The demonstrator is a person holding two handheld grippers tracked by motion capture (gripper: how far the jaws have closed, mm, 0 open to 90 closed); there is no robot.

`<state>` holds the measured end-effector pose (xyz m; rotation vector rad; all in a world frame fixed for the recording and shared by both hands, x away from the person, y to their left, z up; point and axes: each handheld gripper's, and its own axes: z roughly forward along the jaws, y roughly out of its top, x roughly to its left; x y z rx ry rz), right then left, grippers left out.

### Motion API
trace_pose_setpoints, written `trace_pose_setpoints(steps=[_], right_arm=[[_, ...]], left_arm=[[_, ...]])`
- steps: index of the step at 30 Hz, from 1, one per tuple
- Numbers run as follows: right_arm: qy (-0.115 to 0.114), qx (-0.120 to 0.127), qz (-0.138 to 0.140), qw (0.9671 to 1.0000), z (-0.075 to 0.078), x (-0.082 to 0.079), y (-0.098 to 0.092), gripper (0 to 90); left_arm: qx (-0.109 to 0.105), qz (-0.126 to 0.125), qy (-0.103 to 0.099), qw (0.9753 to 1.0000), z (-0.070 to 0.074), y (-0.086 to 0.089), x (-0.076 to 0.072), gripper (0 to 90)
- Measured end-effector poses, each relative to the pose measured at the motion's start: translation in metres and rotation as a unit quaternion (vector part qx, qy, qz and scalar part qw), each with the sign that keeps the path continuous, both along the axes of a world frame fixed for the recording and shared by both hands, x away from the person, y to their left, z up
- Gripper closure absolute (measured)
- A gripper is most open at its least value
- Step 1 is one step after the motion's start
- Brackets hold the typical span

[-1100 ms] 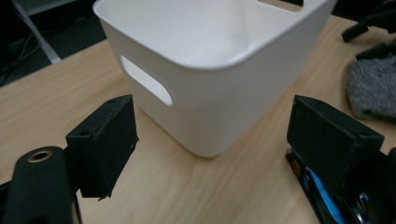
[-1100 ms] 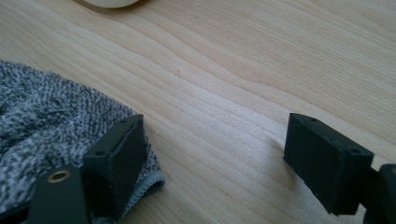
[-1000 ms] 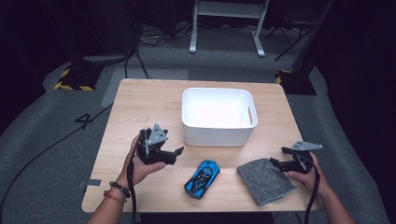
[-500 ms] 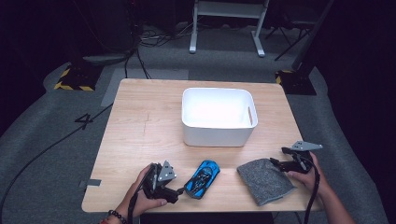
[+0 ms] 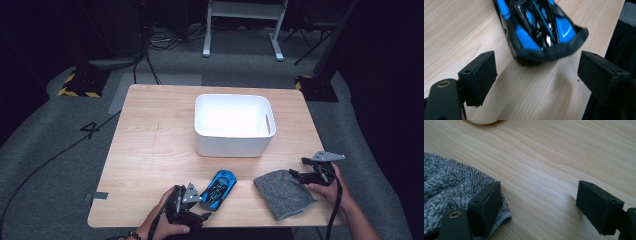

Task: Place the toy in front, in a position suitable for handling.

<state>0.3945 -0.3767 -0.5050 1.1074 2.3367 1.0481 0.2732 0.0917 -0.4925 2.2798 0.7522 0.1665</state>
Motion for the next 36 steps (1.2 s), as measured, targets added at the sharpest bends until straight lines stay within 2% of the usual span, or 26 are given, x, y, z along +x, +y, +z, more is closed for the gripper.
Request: trace_pose_setpoints(steps=[3, 7, 9, 12, 13, 14, 21, 27, 33, 35, 36], right_arm=[[0.000, 0.000, 0.000, 1.0000, 0.000, 0.000, 0.000, 20.4], [0.000, 0.000, 0.000, 1.0000, 0.000, 0.000, 0.000, 20.4], [0.000, 0.000, 0.000, 1.0000, 0.000, 0.000, 0.000, 20.4], [0.000, 0.000, 0.000, 1.0000, 0.000, 0.000, 0.000, 20.4], [0.000, 0.000, 0.000, 1.0000, 0.000, 0.000, 0.000, 20.4], [0.000, 0.000, 0.000, 1.0000, 0.000, 0.000, 0.000, 20.4], [0.000, 0.000, -0.001, 1.0000, 0.000, 0.000, 0.000, 20.4], [0.000, 0.000, -0.001, 1.0000, 0.000, 0.000, 0.000, 20.4], [0.000, 0.000, -0.001, 1.0000, 0.000, 0.000, 0.000, 20.5], [0.000, 0.000, -0.001, 1.0000, 0.000, 0.000, 0.000, 20.5], [0.000, 0.000, -0.001, 1.0000, 0.000, 0.000, 0.000, 20.5]], left_arm=[[0.000, 0.009, -0.006, 0.9999, -0.002, -0.013, 0.002, 15.8], [0.005, 0.017, -0.007, 0.9998, -0.005, -0.022, 0.004, 16.6], [0.017, 0.023, -0.015, 0.9995, -0.007, -0.029, 0.006, 16.9], [0.027, 0.017, -0.027, 0.9991, -0.009, -0.034, 0.009, 17.0], [0.025, 0.015, -0.031, 0.9991, -0.009, -0.034, 0.011, 18.1], [0.024, 0.000, -0.035, 0.9991, -0.010, -0.034, 0.014, 18.4], [0.025, -0.008, -0.033, 0.9991, -0.009, -0.035, 0.022, 19.8], [0.044, -0.010, -0.053, 0.9976, -0.006, -0.034, 0.028, 21.5], [0.042, -0.027, -0.053, 0.9974, -0.005, -0.023, 0.035, 22.2], [0.038, -0.043, -0.040, 0.9975, -0.005, -0.016, 0.042, 24.0], [0.033, -0.052, -0.040, 0.9973, -0.006, -0.012, 0.044, 24.0]])
